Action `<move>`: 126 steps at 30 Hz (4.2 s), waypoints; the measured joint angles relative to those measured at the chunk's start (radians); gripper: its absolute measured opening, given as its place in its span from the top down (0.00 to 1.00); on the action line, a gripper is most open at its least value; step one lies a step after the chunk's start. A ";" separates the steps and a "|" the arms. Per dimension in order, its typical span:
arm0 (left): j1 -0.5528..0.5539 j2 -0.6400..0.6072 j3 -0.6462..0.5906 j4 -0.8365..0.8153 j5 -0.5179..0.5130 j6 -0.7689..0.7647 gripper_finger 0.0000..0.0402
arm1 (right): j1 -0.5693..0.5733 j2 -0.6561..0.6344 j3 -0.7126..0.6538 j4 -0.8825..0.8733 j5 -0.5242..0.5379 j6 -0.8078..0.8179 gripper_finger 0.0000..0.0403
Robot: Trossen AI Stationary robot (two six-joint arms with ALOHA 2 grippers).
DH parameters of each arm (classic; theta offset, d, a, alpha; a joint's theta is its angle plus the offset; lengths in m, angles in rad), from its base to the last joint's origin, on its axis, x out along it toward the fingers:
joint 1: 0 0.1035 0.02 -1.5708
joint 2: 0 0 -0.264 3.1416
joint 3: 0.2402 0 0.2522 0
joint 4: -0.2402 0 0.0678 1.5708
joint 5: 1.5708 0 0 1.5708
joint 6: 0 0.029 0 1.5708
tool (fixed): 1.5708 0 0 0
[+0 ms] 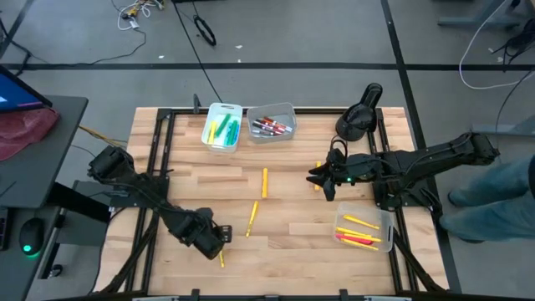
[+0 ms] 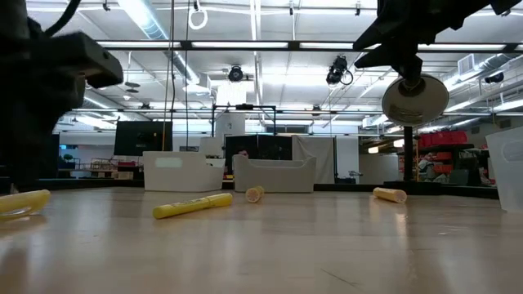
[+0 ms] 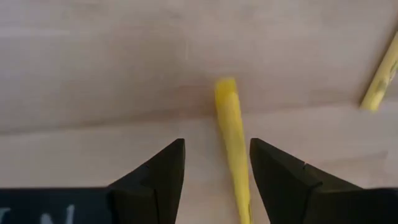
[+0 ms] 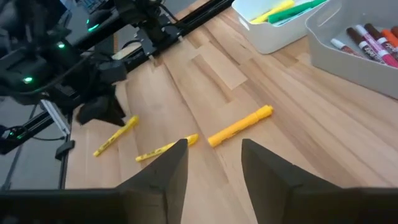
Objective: Pick & Place Markers
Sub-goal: Put the yellow pen into the transparent bin, then put the dark yellow highlighter pen into the white bin
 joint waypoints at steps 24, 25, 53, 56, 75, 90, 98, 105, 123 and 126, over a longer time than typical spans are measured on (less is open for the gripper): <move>0.103 0.072 0.073 -0.088 -0.098 0.219 0.90 | 0.000 0.000 0.000 0.009 -0.116 0.051 0.64; 0.115 0.054 0.092 -0.102 -0.127 0.236 0.90 | 0.000 0.000 0.000 0.019 -0.116 0.047 0.64; 0.822 -0.129 0.459 0.671 0.153 1.513 0.90 | -0.173 0.184 0.064 0.660 -0.157 0.051 0.37; 0.859 -0.129 0.459 0.681 0.223 1.515 0.90 | -0.203 0.239 0.125 0.660 -0.165 0.022 0.40; 0.979 -0.130 0.458 0.700 0.374 1.636 0.75 | -0.266 0.280 0.322 0.295 -0.181 -0.179 0.91; 1.045 -0.130 0.458 0.672 0.408 1.672 0.49 | 0.004 0.140 0.386 -0.712 -0.551 0.190 0.95; 1.045 -0.130 0.456 0.647 0.392 1.672 0.51 | 0.151 0.144 0.360 -1.021 -0.577 0.209 0.95; 1.038 -0.130 0.456 0.601 0.423 1.670 0.51 | 0.253 0.145 0.122 -0.950 -0.711 0.239 0.95; 1.154 -0.259 0.455 0.125 0.490 1.850 0.51 | 0.209 0.200 -0.134 -0.573 -0.778 0.356 0.68; 1.187 -0.296 0.455 -0.007 0.433 1.944 0.51 | 0.182 0.198 -0.091 -0.592 -0.878 0.399 0.57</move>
